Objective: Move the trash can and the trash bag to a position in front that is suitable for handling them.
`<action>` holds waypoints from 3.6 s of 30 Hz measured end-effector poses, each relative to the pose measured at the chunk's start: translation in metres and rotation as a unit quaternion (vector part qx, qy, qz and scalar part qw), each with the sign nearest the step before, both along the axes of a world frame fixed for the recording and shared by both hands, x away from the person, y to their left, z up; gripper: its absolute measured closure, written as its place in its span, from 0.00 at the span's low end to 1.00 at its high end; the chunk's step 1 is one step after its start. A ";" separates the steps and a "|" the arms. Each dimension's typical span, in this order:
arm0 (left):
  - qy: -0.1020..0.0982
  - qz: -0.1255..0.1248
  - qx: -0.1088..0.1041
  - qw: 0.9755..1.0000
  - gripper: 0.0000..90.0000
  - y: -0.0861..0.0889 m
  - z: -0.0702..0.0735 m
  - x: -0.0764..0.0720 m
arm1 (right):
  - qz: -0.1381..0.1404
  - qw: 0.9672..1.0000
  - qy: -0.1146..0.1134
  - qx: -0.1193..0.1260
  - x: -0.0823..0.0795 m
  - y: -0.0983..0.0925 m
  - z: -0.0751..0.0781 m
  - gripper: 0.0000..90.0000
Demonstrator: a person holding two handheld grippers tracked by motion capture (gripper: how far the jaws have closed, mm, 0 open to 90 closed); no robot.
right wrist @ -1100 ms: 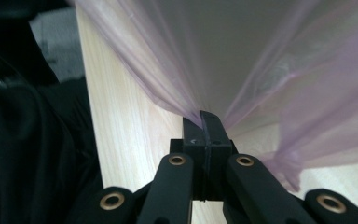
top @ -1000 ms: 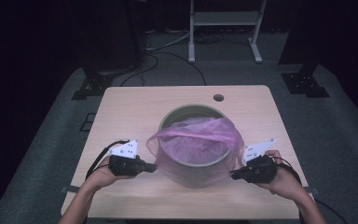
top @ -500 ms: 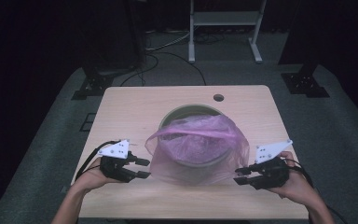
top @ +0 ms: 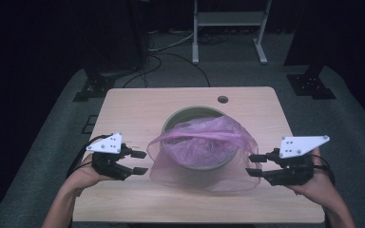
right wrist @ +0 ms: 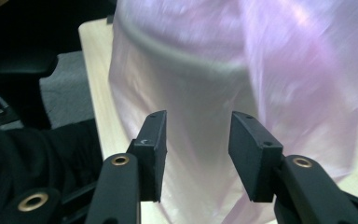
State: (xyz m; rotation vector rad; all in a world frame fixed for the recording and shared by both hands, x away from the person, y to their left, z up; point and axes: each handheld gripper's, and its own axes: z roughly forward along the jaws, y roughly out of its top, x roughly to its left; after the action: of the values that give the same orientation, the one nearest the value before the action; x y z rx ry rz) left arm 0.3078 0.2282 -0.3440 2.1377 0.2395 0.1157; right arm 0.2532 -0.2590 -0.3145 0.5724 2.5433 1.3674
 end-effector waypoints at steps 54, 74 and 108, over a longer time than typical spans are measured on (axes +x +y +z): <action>-0.002 0.167 -0.001 0.986 1.00 -0.056 0.010 0.112 | -0.181 0.981 0.071 0.017 0.133 0.019 -0.010 1.00; 0.007 0.211 0.020 0.977 1.00 -0.071 -0.008 0.130 | -0.243 0.963 0.113 0.009 0.155 0.030 -0.035 1.00; 0.020 0.112 -0.046 0.992 0.46 -0.016 0.006 0.070 | -0.079 0.994 0.046 0.065 0.073 -0.009 -0.017 0.64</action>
State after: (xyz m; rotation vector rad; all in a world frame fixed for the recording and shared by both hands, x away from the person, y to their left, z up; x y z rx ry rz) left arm 0.3775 0.2119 -0.3378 2.0180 0.5007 0.1880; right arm 0.3263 -0.2684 -0.3311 0.8593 2.4299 1.4886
